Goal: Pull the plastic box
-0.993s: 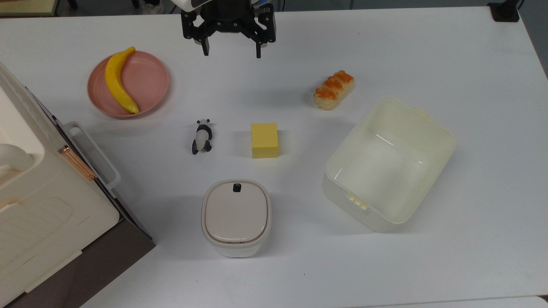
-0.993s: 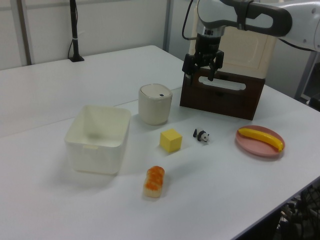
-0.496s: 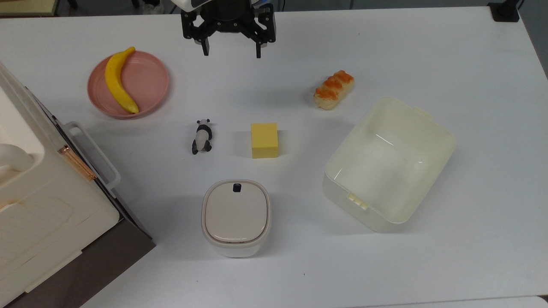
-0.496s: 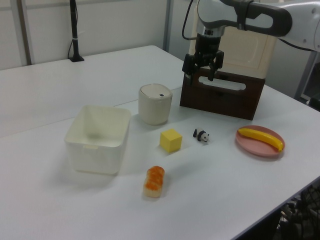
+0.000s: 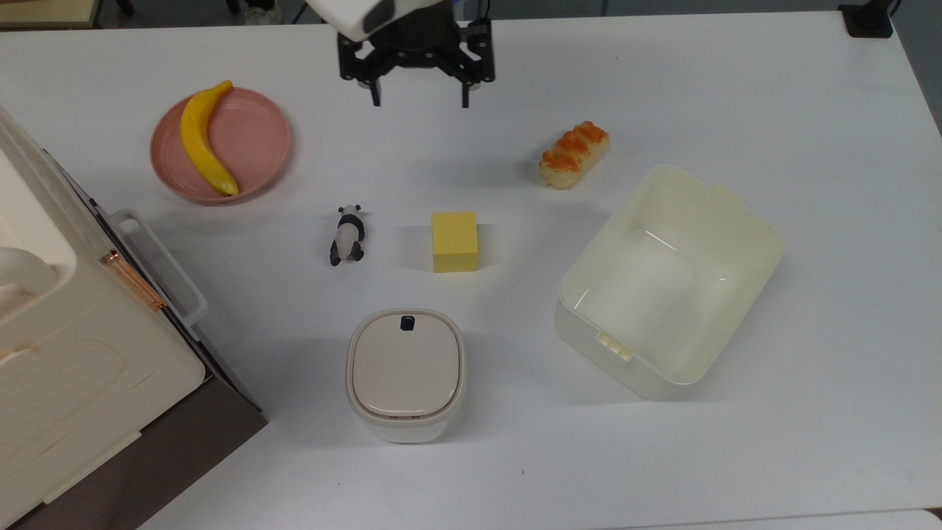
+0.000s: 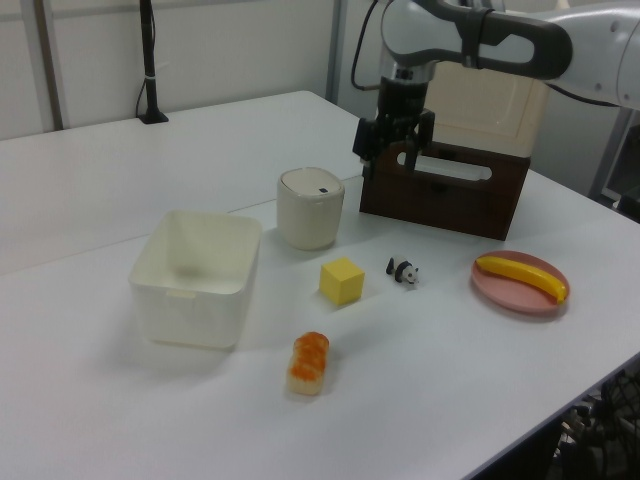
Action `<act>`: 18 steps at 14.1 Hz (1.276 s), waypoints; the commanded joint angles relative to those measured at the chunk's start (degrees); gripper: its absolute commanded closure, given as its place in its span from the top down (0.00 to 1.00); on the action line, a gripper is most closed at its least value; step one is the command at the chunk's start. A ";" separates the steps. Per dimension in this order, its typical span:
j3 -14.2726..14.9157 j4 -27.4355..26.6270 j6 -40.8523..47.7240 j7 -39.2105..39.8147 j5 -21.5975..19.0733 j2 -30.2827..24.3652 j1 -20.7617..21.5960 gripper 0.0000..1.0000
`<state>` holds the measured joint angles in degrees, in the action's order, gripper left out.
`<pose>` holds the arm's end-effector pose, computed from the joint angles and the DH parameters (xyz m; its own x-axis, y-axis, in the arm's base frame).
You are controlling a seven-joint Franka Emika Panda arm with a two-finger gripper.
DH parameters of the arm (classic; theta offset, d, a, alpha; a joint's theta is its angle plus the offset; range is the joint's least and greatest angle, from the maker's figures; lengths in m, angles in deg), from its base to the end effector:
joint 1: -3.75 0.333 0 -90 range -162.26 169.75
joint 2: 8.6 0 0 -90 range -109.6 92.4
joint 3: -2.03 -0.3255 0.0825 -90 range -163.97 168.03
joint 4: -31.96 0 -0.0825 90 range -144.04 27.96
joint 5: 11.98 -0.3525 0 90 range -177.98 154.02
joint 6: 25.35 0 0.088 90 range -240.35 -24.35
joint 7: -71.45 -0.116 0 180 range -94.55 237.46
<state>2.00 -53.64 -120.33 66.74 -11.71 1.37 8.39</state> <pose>0.5814 0.0470 0.5703 1.0000 -0.0003 -0.0099 -0.0002 -1.0000 0.0054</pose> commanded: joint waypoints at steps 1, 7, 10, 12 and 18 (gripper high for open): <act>0.29 -0.36 -2.48 -1.09 -1.14 0.04 3.44 1.00; 0.38 0.08 -17.25 15.33 -4.31 7.77 12.48 1.00; 0.38 1.84 -22.44 20.86 -3.35 10.15 16.61 1.00; 0.46 3.41 -25.25 22.90 -1.68 12.33 18.64 1.00; 0.46 6.24 -27.72 23.08 2.80 20.25 21.02 1.00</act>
<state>1.72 -49.04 -147.68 88.45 -11.16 19.08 28.21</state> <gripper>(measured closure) 0.000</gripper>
